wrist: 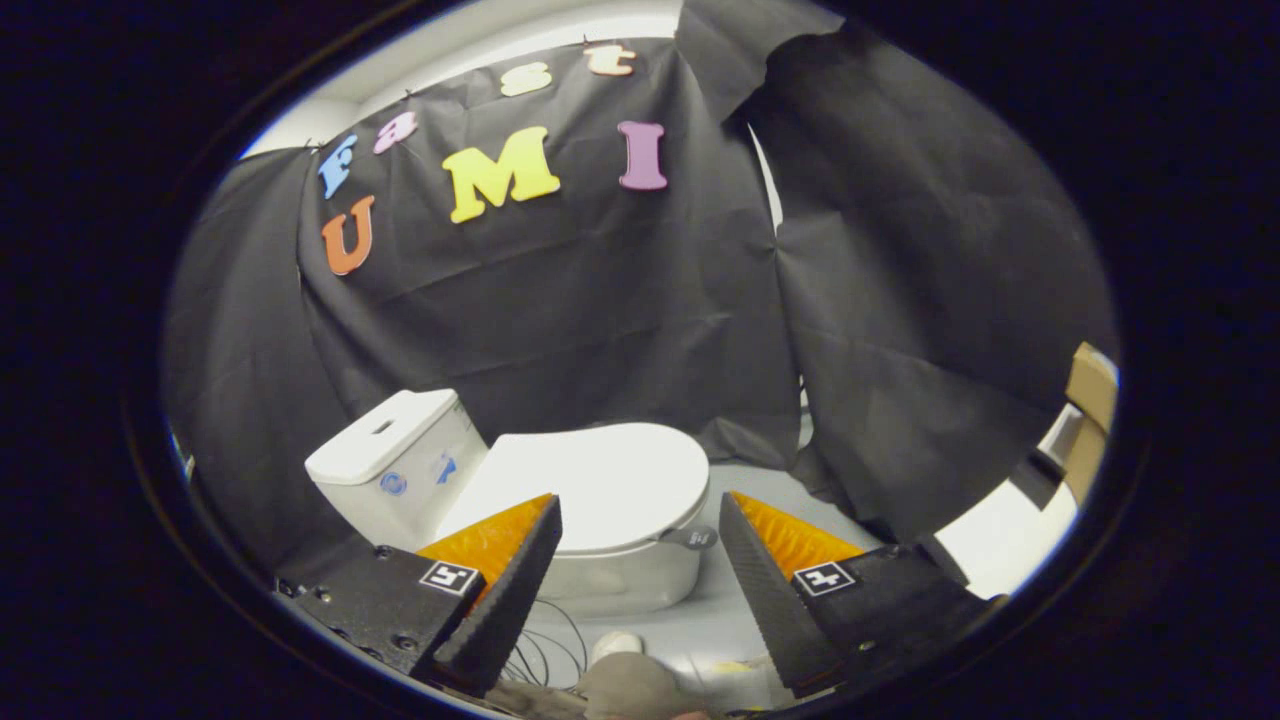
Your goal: Open the toilet lid.
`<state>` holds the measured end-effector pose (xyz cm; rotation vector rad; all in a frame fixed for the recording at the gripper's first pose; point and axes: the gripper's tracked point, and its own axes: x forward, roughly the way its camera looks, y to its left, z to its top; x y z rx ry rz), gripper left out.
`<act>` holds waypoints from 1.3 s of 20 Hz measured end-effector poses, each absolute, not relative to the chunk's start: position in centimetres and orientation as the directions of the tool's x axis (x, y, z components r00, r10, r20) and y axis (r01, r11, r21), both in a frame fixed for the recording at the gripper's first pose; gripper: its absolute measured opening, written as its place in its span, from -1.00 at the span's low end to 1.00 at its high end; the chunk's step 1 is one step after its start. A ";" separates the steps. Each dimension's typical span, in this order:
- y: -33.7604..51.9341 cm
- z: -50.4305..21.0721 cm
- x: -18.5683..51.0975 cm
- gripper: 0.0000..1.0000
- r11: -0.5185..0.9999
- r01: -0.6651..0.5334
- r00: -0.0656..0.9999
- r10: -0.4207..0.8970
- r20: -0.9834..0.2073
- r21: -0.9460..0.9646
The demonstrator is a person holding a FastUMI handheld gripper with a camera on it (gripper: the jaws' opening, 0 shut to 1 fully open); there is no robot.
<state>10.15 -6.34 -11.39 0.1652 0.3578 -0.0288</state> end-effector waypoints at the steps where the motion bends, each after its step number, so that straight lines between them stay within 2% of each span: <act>1: -6.5 -12.7 10.9 0.98 0.985 0.057 0.921 0.012 -0.388 0.165; 8: -10.0 -18.1 16.5 0.99 0.970 0.132 0.834 0.003 -0.552 0.204; 14: -12.7 -23.6 20.4 0.92 0.940 0.216 0.719 0.030 -0.694 0.265; 21: -14.4 -28.1 23.0 0.88 0.874 0.281 0.633 0.142 -0.761 0.397; 24: -14.4 -29.5 24.2 0.81 0.836 0.312 0.618 0.181 -0.765 0.451; 26: -14.7 -30.4 24.3 0.68 0.815 0.334 0.606 0.199 -0.770 0.473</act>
